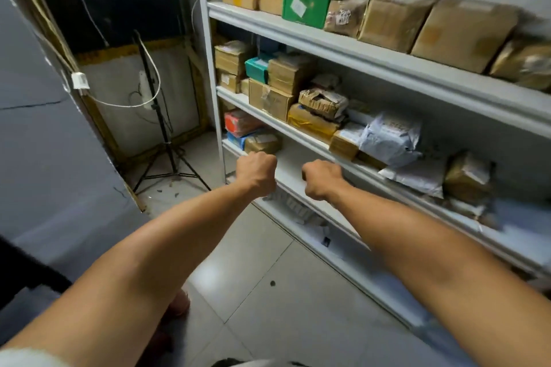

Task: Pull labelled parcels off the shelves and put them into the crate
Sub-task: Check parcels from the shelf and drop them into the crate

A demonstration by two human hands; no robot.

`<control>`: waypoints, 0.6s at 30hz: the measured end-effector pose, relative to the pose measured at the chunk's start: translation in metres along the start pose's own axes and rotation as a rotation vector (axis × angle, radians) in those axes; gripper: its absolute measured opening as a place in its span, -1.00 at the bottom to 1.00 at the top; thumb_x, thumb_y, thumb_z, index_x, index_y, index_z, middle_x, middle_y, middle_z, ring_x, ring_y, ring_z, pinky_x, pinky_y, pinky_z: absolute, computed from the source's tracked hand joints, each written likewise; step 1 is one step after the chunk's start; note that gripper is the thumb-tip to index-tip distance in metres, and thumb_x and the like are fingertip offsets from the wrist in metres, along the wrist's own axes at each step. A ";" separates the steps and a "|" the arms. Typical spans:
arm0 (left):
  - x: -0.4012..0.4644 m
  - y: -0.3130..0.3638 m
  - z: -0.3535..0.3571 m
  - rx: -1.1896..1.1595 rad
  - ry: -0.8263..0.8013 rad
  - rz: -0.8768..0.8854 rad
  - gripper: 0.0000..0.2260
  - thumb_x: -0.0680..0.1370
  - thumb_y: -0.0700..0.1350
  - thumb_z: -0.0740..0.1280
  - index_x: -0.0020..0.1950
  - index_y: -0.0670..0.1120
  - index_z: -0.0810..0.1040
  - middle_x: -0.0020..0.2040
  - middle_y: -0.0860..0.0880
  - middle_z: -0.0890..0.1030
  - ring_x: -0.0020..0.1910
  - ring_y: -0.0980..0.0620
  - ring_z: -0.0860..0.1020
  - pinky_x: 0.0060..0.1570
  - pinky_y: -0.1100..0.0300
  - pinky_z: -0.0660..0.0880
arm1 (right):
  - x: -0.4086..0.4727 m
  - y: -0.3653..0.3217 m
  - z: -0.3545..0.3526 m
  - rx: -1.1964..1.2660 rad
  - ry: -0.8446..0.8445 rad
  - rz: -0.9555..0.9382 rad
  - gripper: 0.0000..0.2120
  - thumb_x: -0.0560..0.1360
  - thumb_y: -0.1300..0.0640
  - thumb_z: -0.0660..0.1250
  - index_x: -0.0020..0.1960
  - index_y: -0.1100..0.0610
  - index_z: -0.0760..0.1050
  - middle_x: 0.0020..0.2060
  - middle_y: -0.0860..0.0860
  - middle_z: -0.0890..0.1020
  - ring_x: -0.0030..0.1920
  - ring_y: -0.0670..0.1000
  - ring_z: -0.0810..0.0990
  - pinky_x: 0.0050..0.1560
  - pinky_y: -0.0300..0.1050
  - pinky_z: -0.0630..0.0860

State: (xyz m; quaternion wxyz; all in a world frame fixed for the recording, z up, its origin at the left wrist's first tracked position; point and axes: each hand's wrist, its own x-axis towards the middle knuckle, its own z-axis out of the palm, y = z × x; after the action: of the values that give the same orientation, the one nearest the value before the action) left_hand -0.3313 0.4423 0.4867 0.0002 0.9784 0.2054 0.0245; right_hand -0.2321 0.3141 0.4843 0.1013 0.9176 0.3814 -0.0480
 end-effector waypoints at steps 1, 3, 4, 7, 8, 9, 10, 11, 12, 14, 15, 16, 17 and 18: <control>0.004 0.003 0.002 -0.001 0.000 0.027 -0.79 0.47 -0.12 0.41 0.10 -0.03 0.64 -0.04 -0.08 0.63 -0.06 -0.11 0.61 -0.17 0.09 0.49 | 0.000 0.003 0.002 0.006 -0.006 0.032 -0.72 0.49 0.18 0.32 0.19 0.06 0.57 0.11 0.07 0.64 0.14 0.15 0.62 0.05 -0.02 0.57; 0.009 0.007 0.007 0.005 0.003 0.078 -0.81 0.48 -0.16 0.39 0.08 -0.05 0.63 -0.05 -0.10 0.63 -0.07 -0.12 0.59 -0.16 0.08 0.47 | 0.000 0.006 0.005 0.013 -0.022 0.078 -0.73 0.49 0.20 0.30 0.18 0.07 0.56 0.10 0.08 0.64 0.13 0.15 0.62 0.01 -0.03 0.54; 0.013 0.007 0.012 0.005 -0.006 0.105 -0.82 0.47 -0.16 0.38 0.07 -0.06 0.63 -0.04 -0.10 0.62 -0.07 -0.13 0.59 -0.16 0.08 0.46 | 0.000 0.005 0.007 0.017 -0.036 0.101 -0.73 0.50 0.20 0.31 0.18 0.07 0.56 0.10 0.08 0.64 0.14 0.15 0.62 0.01 -0.03 0.53; 0.019 0.005 0.025 0.020 -0.024 0.147 -0.83 0.45 -0.16 0.37 0.03 -0.07 0.62 -0.06 -0.11 0.62 -0.03 -0.15 0.60 -0.13 0.06 0.49 | -0.001 0.001 0.017 0.029 -0.060 0.128 -0.72 0.50 0.19 0.33 0.20 0.07 0.57 0.11 0.08 0.64 0.16 0.15 0.62 0.05 -0.02 0.52; 0.022 0.003 0.030 0.013 -0.035 0.158 -0.83 0.46 -0.17 0.36 0.03 -0.08 0.62 -0.07 -0.11 0.61 -0.03 -0.15 0.60 -0.13 0.05 0.49 | 0.001 -0.002 0.021 0.037 -0.074 0.137 -0.72 0.49 0.19 0.34 0.20 0.07 0.57 0.11 0.08 0.65 0.16 0.15 0.62 0.06 -0.02 0.53; 0.025 0.000 0.035 0.007 -0.047 0.164 -0.83 0.47 -0.18 0.35 0.04 -0.07 0.61 -0.06 -0.11 0.61 -0.02 -0.15 0.59 -0.13 0.04 0.48 | 0.003 -0.006 0.025 0.044 -0.087 0.145 -0.71 0.48 0.20 0.35 0.19 0.07 0.58 0.11 0.08 0.65 0.15 0.15 0.62 0.08 -0.02 0.55; 0.028 -0.003 0.041 0.005 -0.058 0.166 -0.82 0.48 -0.18 0.34 0.06 -0.07 0.61 -0.05 -0.11 0.62 -0.02 -0.15 0.58 -0.14 0.05 0.47 | 0.006 -0.010 0.028 0.043 -0.101 0.149 -0.71 0.46 0.20 0.37 0.17 0.07 0.59 0.10 0.09 0.66 0.14 0.15 0.63 0.08 -0.01 0.57; 0.030 -0.007 0.046 0.008 -0.066 0.168 -0.82 0.49 -0.17 0.34 0.07 -0.07 0.62 -0.04 -0.11 0.62 -0.02 -0.14 0.58 -0.15 0.07 0.46 | 0.009 -0.013 0.033 0.042 -0.113 0.152 -0.72 0.44 0.21 0.38 0.15 0.07 0.60 0.08 0.09 0.66 0.12 0.15 0.64 0.08 0.01 0.59; 0.034 -0.011 0.051 0.013 -0.071 0.171 -0.82 0.50 -0.16 0.35 0.09 -0.08 0.62 -0.04 -0.10 0.61 -0.02 -0.13 0.58 -0.16 0.08 0.46 | 0.015 -0.017 0.037 0.043 -0.122 0.153 -0.73 0.44 0.20 0.38 0.13 0.07 0.61 0.06 0.09 0.66 0.11 0.15 0.64 0.08 0.02 0.60; 0.044 -0.022 0.060 0.002 -0.078 0.173 -0.80 0.51 -0.16 0.35 0.12 -0.09 0.62 -0.02 -0.11 0.59 0.02 -0.13 0.55 -0.16 0.08 0.41 | 0.029 -0.023 0.043 0.050 -0.129 0.149 -0.77 0.45 0.20 0.36 0.10 0.06 0.60 0.03 0.08 0.66 0.09 0.15 0.64 0.05 0.00 0.60; 0.050 -0.028 0.066 -0.010 -0.084 0.172 -0.79 0.51 -0.15 0.35 0.14 -0.10 0.61 0.01 -0.11 0.58 0.04 -0.13 0.53 -0.15 0.07 0.39 | 0.037 -0.026 0.045 0.050 -0.131 0.142 -0.78 0.46 0.20 0.35 0.09 0.05 0.60 0.02 0.07 0.66 0.08 0.15 0.65 0.02 -0.02 0.59; 0.056 -0.035 0.070 -0.018 -0.088 0.168 -0.78 0.52 -0.15 0.35 0.16 -0.10 0.61 0.03 -0.11 0.57 0.05 -0.12 0.52 -0.15 0.07 0.37 | 0.047 -0.028 0.047 0.049 -0.136 0.134 -0.79 0.46 0.19 0.35 0.08 0.04 0.60 0.02 0.07 0.66 0.07 0.15 0.65 -0.02 -0.04 0.56; 0.061 -0.041 0.074 -0.024 -0.093 0.162 -0.77 0.53 -0.15 0.35 0.17 -0.10 0.61 0.02 -0.10 0.56 0.05 -0.12 0.51 -0.15 0.08 0.37 | 0.057 -0.030 0.048 0.052 -0.143 0.126 -0.79 0.46 0.19 0.34 0.08 0.04 0.59 0.01 0.06 0.66 0.06 0.15 0.65 -0.04 -0.05 0.54; 0.068 -0.048 0.078 -0.031 -0.102 0.155 -0.78 0.53 -0.16 0.36 0.17 -0.11 0.61 0.01 -0.10 0.55 0.04 -0.11 0.50 -0.15 0.08 0.37 | 0.069 -0.031 0.048 0.061 -0.150 0.118 -0.79 0.46 0.18 0.34 0.07 0.03 0.59 0.02 0.06 0.66 0.07 0.15 0.65 -0.06 -0.07 0.52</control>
State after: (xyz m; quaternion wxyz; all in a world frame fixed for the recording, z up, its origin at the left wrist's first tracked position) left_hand -0.2849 0.5148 0.4118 0.0238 0.9912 0.1282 -0.0223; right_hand -0.2058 0.3725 0.4211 0.1043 0.9350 0.3163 -0.1222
